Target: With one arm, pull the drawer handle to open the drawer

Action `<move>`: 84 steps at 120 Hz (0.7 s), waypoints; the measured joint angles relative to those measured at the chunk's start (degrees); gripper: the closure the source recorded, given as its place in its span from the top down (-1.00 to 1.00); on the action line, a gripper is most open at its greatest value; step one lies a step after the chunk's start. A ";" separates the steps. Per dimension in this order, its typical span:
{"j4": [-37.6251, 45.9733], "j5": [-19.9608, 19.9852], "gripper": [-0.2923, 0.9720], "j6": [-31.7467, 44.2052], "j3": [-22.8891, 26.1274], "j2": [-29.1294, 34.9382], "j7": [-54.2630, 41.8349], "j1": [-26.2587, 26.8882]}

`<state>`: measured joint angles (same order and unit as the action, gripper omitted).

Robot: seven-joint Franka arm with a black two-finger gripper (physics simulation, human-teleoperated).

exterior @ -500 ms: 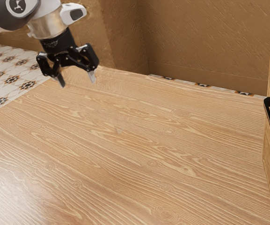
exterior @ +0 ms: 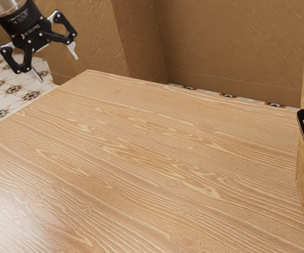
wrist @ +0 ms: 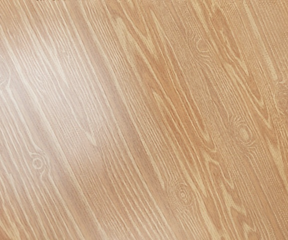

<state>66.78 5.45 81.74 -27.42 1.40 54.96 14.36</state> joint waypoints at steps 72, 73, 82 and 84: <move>6.40 17.10 0.46 24.13 7.49 -5.79 3.66 7.67; 6.58 17.11 0.46 24.26 7.50 -5.70 3.62 7.78; 7.34 17.17 0.45 25.37 8.44 -5.32 3.01 8.68; 7.41 17.18 0.44 25.69 8.95 -5.28 2.81 8.80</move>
<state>74.19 22.63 107.43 -18.48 -3.88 57.77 23.16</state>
